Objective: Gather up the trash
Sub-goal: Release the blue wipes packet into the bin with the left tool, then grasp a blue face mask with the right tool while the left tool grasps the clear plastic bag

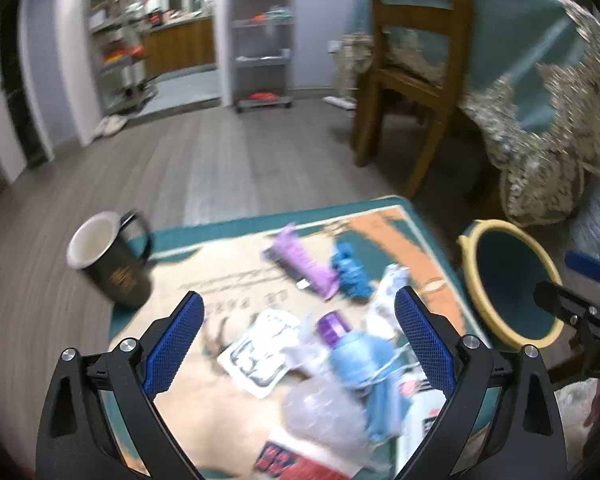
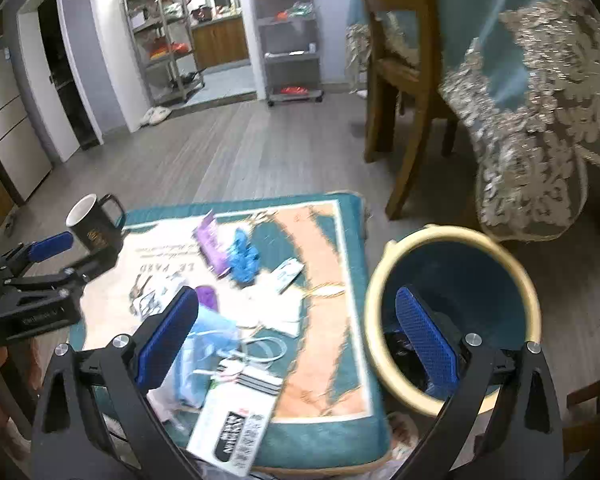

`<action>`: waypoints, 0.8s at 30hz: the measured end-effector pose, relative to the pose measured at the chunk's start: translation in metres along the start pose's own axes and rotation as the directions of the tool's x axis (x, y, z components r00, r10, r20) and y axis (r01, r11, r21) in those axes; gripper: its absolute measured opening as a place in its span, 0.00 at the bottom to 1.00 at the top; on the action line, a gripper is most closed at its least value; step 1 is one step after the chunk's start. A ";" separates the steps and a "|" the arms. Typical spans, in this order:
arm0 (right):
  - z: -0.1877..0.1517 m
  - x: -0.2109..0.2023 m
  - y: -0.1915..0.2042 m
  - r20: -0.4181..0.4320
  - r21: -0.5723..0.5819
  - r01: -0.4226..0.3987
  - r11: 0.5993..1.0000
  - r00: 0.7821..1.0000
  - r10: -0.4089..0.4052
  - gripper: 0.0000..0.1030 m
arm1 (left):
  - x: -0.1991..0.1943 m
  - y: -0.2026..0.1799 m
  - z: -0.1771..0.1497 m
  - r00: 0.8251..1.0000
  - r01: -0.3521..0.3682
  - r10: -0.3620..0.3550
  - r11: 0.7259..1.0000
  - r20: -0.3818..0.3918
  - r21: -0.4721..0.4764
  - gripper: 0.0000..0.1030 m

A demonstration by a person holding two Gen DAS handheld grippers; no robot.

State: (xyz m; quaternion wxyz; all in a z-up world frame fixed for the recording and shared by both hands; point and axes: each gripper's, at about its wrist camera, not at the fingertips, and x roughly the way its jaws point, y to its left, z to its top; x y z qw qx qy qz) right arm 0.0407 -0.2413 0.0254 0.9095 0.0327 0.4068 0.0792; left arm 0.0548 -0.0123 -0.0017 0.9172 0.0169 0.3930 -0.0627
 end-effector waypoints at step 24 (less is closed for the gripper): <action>-0.045 0.066 -0.002 -0.179 0.122 0.014 0.992 0.984 0.008 0.94 | 0.016 0.080 -0.071 0.977 -0.149 0.110 0.965 -0.184 -0.216 0.93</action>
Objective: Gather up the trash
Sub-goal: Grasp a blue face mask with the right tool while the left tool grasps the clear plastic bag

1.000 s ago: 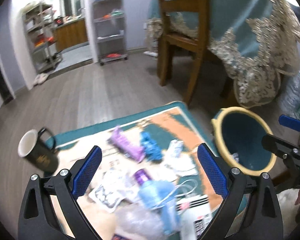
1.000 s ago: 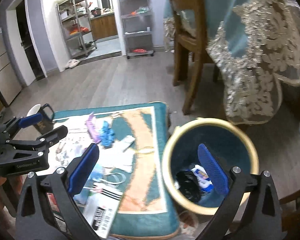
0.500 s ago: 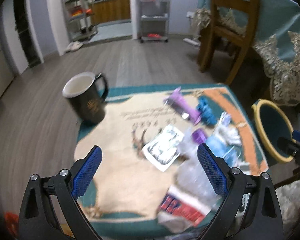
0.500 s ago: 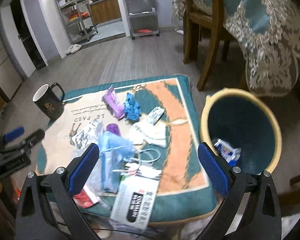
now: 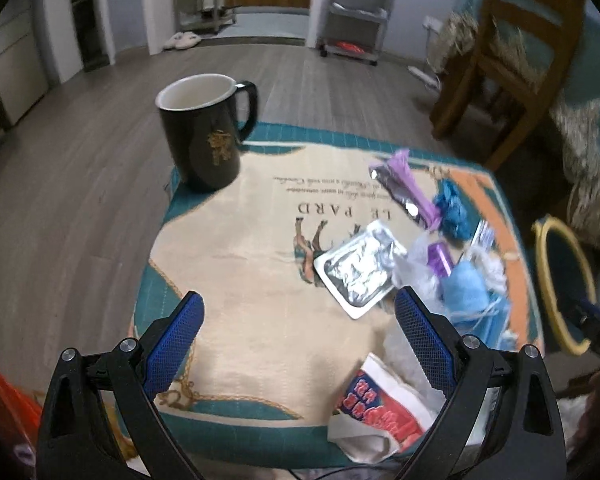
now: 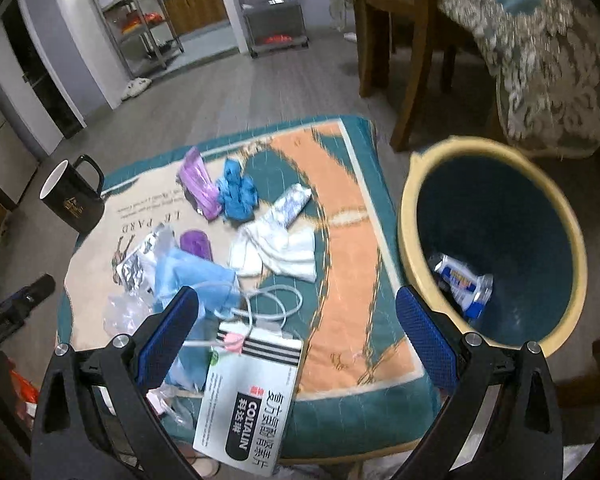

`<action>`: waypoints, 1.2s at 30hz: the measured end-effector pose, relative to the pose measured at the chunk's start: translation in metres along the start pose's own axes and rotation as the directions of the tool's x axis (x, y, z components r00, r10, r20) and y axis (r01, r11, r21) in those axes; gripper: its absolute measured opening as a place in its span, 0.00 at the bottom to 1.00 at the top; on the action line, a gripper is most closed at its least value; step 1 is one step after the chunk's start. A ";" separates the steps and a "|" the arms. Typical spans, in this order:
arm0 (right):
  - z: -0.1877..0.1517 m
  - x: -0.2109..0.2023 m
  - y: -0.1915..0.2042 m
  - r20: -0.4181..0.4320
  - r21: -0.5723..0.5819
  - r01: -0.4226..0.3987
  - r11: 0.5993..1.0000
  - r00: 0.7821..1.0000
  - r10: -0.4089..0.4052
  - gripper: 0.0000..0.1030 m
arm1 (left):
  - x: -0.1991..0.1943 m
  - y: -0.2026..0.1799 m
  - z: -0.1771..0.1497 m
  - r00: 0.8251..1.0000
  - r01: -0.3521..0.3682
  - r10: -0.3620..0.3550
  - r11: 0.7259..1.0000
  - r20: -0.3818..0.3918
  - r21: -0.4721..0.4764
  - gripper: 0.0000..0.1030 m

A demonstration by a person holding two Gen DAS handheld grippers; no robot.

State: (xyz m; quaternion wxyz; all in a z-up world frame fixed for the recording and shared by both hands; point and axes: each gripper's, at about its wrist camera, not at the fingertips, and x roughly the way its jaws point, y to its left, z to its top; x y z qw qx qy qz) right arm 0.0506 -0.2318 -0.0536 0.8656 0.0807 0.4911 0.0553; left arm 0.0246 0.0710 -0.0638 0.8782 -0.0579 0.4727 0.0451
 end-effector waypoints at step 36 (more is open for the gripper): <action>0.019 -0.017 0.035 0.059 -0.049 -0.199 0.979 0.978 0.201 0.08 | 0.028 -0.080 -0.021 0.992 0.119 -0.103 0.941 -0.067 0.318 0.90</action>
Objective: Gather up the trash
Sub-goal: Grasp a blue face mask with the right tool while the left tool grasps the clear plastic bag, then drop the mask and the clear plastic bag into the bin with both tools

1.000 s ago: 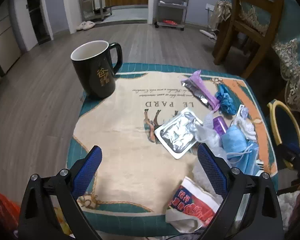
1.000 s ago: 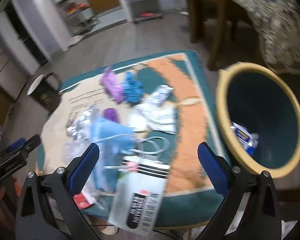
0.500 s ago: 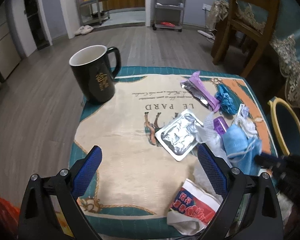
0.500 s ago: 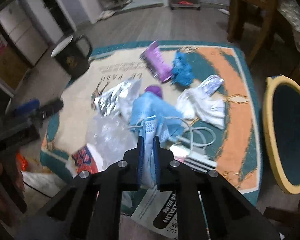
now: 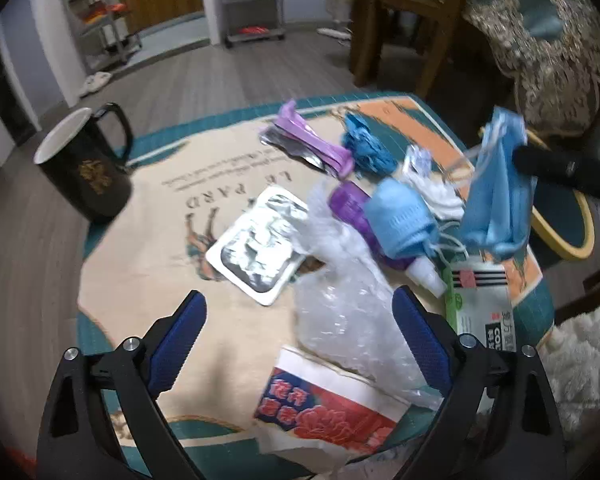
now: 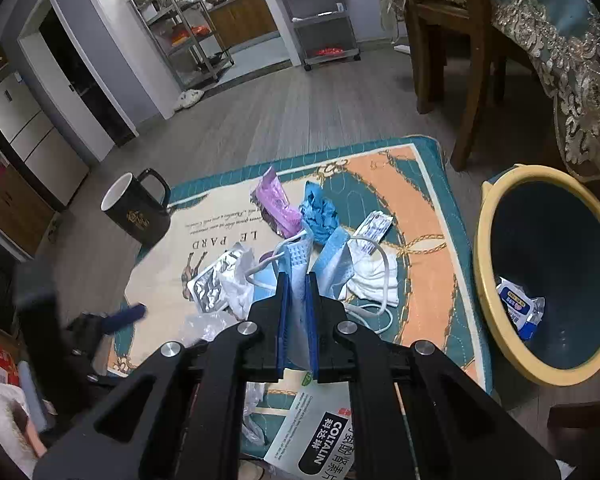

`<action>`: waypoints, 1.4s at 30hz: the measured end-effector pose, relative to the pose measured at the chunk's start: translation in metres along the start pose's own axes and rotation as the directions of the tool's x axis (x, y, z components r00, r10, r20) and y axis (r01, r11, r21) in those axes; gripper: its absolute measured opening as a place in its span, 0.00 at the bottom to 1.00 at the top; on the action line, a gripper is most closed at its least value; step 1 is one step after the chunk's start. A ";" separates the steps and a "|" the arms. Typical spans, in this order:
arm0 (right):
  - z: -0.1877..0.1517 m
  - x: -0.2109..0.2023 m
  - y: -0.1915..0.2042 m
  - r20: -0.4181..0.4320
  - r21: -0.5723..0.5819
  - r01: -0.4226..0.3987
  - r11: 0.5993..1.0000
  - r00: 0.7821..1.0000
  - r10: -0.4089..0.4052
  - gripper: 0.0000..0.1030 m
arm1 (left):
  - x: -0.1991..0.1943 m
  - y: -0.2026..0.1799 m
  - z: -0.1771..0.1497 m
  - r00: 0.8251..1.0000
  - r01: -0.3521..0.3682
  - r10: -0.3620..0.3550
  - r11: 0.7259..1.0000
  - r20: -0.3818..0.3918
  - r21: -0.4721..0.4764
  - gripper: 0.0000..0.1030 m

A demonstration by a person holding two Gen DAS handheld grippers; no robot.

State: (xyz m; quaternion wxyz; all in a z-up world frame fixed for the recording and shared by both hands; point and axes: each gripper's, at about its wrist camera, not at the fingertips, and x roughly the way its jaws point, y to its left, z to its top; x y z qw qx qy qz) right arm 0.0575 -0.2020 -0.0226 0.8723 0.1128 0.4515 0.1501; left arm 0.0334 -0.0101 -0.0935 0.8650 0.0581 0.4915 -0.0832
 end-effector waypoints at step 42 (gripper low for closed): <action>0.078 -0.104 -0.081 0.184 0.160 0.043 0.986 0.980 -0.073 0.07 | -0.084 -0.045 0.085 0.944 0.065 -0.093 0.993 0.318 0.096 0.23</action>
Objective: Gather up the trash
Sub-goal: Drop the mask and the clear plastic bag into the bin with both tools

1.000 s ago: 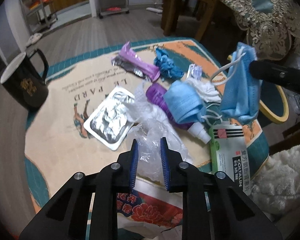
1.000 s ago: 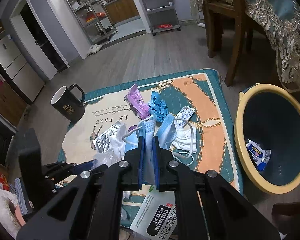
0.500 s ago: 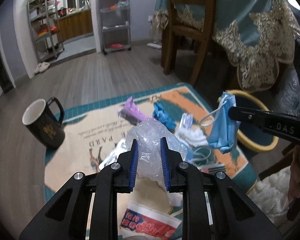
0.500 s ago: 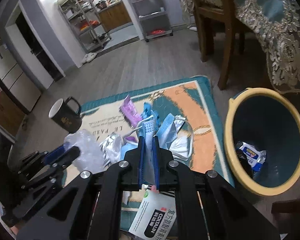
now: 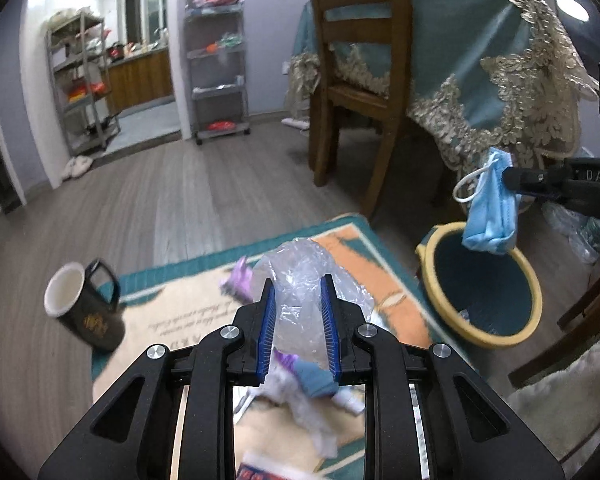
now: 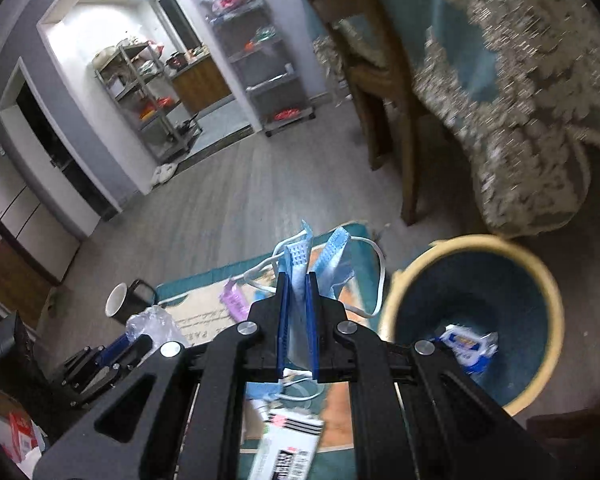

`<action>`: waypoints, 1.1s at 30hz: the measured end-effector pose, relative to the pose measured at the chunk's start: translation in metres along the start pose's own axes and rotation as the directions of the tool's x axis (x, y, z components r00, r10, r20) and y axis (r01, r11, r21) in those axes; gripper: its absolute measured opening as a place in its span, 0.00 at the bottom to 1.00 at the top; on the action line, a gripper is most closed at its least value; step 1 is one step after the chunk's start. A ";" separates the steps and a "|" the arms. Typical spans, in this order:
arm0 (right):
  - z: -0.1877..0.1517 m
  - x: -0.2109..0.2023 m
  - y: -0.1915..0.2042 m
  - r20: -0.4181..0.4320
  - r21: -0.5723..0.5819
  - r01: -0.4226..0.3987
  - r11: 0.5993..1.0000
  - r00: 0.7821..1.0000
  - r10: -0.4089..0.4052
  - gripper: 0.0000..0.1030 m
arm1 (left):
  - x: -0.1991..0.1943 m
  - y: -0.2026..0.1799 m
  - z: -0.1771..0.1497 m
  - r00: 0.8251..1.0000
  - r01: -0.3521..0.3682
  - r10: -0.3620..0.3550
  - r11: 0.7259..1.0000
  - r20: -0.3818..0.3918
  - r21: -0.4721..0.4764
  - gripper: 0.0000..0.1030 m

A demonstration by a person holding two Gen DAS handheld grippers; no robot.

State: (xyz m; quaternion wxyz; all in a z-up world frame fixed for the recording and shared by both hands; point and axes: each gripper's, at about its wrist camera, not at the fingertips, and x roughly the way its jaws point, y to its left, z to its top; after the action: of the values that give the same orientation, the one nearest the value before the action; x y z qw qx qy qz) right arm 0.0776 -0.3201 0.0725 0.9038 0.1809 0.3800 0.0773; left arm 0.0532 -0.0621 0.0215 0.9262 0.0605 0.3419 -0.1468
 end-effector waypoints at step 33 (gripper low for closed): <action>0.004 0.028 -0.157 -0.207 0.009 0.253 0.968 0.947 -0.245 0.08 | 0.107 -0.174 0.034 0.936 0.339 -0.309 0.918 -0.168 0.204 0.25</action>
State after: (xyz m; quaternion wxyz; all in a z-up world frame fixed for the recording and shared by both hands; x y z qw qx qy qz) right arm 0.1009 -0.4587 -0.0041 0.8592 0.1387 0.4919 -0.0259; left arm 0.0971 -0.2593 -0.0246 0.8510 0.1191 0.3887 -0.3325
